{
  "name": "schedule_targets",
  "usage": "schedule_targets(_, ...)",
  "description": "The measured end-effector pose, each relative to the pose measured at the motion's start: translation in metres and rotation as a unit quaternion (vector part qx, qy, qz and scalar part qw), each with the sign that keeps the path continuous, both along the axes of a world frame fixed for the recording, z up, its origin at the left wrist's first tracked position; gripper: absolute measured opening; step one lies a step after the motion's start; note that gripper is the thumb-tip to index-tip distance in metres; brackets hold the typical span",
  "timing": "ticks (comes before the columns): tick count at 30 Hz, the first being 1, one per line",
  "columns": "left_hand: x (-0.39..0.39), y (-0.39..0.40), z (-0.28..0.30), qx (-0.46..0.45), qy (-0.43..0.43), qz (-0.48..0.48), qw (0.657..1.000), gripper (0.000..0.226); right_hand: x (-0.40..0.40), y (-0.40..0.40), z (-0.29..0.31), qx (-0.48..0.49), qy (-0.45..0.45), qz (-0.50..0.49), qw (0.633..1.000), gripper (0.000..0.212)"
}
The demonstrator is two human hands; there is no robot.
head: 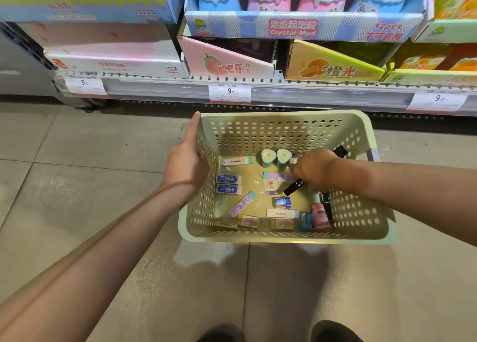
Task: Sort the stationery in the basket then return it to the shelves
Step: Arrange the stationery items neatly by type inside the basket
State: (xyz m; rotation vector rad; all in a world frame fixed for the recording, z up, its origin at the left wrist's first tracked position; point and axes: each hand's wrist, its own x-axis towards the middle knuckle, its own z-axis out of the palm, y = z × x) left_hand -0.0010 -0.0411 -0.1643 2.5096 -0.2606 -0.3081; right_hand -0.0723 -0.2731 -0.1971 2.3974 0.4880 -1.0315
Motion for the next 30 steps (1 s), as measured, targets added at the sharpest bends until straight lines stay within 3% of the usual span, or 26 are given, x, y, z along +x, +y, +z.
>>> schedule_targets(5, 0.000, 0.000, 0.001, 0.002, 0.006, 0.002, 1.000, 0.078, -0.002, -0.002, -0.004, -0.009, 0.003, 0.037, 0.999, 0.031)
schedule_targets(15, -0.001, -0.001, 0.002, -0.003, 0.012, 0.003, 1.000, 0.079, -0.004, 0.000, -0.016, 0.050, -0.005, 0.084, 0.995, 0.027)
schedule_targets(21, -0.001, -0.001, 0.004, -0.007, 0.006, -0.001, 1.000, 0.078, -0.005, 0.017, -0.016, 0.108, -0.012, 0.049, 0.993, 0.030)
schedule_targets(30, -0.001, -0.001, 0.002, -0.009, 0.004, 0.002, 1.000, 0.078, -0.003, 0.029, -0.003, 0.187, 0.001, -0.042, 0.981, 0.053)
